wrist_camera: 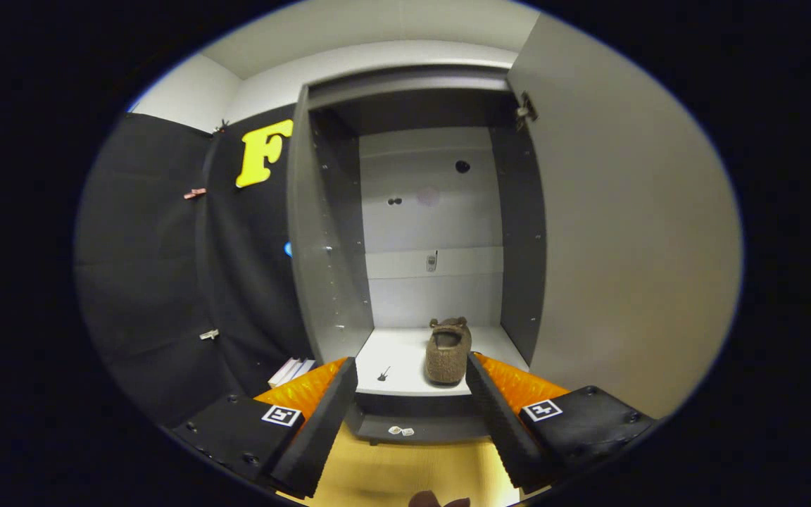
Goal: Open the shoe cabinet door, grab the shoes and put them into the shoe cabinet, then close the shoe cabinet door.
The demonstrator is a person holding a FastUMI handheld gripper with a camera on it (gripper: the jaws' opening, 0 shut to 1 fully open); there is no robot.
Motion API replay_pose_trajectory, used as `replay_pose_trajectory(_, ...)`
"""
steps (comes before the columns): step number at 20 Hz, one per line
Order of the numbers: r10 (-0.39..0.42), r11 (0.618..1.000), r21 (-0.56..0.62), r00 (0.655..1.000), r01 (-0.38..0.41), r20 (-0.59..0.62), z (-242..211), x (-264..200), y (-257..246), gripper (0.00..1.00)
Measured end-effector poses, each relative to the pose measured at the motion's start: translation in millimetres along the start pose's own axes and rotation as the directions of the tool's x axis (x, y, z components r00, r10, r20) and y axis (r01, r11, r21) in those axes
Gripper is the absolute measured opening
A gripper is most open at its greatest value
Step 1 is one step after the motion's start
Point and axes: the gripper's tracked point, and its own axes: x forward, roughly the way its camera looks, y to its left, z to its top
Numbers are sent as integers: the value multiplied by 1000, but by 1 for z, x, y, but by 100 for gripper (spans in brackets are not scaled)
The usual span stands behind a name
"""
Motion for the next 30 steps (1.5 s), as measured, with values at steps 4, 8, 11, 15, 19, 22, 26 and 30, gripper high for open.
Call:
replay_pose_trajectory(4,28,1000,-15,998,-28,48,19,-81,-6,98)
replay_pose_trajectory(8,54,998,24,998,-55,24,22,-140,-20,98)
replay_pose_trajectory(11,57,998,35,998,-57,26,29,-175,-37,98)
replay_pose_trajectory(15,9,999,53,1000,-10,15,31,-209,-78,98)
replay_pose_trajectory(19,-76,995,60,997,75,17,37,-229,-133,98)
replay_pose_trajectory(22,-159,984,81,987,157,21,38,-232,-185,98)
replay_pose_trajectory(26,-216,974,72,976,215,13,21,-197,-242,98)
replay_pose_trajectory(30,-251,966,60,968,251,-5,10,-162,-280,98)
